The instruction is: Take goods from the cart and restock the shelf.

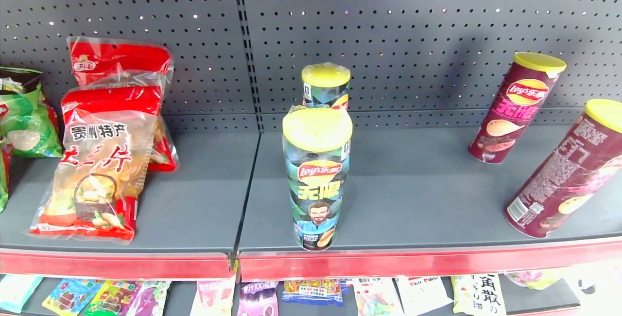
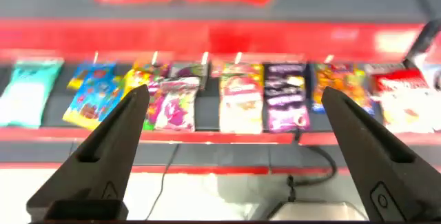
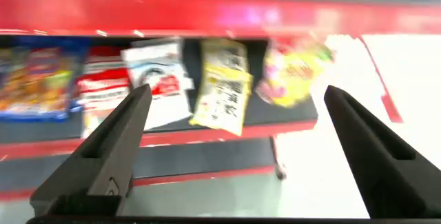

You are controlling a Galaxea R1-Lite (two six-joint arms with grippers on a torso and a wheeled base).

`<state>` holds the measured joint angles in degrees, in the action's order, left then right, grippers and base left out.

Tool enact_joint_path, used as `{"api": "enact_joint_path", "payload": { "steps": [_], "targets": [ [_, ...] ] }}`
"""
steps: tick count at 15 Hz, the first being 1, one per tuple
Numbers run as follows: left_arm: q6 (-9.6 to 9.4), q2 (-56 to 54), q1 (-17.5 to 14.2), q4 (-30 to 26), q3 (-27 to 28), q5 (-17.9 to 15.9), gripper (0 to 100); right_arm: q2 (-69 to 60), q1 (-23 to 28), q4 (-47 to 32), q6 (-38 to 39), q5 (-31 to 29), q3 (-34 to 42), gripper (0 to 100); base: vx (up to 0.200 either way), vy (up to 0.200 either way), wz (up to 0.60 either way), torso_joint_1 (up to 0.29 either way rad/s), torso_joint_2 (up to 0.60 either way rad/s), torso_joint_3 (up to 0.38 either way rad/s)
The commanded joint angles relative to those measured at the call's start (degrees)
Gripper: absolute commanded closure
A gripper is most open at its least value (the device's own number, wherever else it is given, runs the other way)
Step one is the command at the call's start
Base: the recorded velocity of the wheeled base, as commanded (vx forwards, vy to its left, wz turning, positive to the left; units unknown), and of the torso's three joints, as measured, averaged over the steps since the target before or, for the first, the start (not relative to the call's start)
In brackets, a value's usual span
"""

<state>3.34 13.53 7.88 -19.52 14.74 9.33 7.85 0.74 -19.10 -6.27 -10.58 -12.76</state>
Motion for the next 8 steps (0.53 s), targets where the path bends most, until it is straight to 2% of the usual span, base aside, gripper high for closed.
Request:
{"api": "enact_joint_path", "payload": {
  "steps": [1, 2, 3, 4, 5, 6, 7, 8],
  "targets": [
    [-1.14, -8.52, -1.55, 5.98, -6.92, -3.26, 0, -7.85, -0.92, -0.15, -0.15, 4.43, 2.22, 0, 0.000, 0.000, 0.00, 0.000, 0.00, 0.000],
    [-1.23, -8.43, -1.55, 10.90, -9.46, -7.30, 0, -7.76, -0.83, -0.15, -0.33, 7.42, 2.30, 0, 0.000, 0.000, 0.00, 0.000, 0.00, 0.000],
    [-1.49, -8.43, -1.55, 15.39, -11.22, -9.77, 0, -7.85, -0.83, -0.15, -0.41, 7.33, 2.39, 0, 0.000, 0.000, 0.00, 0.000, 0.00, 0.000],
    [-2.02, -8.52, -1.55, 17.14, -12.45, -9.77, 0, -7.85, -0.83, 0.03, 0.03, 5.92, 2.57, 0, 0.000, 0.000, 0.00, 0.000, 0.00, 0.000],
    [-3.25, -8.43, -1.55, 19.34, -14.65, -8.27, 0, -7.85, -0.83, 2.75, 0.47, 3.46, 3.71, 0, 0.000, 0.000, 0.00, 0.000, 0.00, 0.000],
    [-3.34, -8.35, -1.55, 19.69, -14.74, -7.13, 0, -7.85, -0.83, 9.43, 0.64, 3.55, 6.70, 0, 0.000, 0.000, 0.00, 0.000, 0.00, 0.000],
    [-3.34, -8.35, -1.55, 19.52, -14.65, -6.95, 0, -7.85, -0.83, 19.98, 0.47, 3.29, 11.45, 0, 0.000, 0.000, 0.00, 0.000, 0.00, 0.000],
    [-3.34, -8.35, -1.55, 19.43, -14.65, -7.04, 0, -7.85, -0.83, 23.32, 0.38, 3.55, 12.76, 0, 0.000, 0.000, 0.00, 0.000, 0.00, 0.000]
  ]
}}
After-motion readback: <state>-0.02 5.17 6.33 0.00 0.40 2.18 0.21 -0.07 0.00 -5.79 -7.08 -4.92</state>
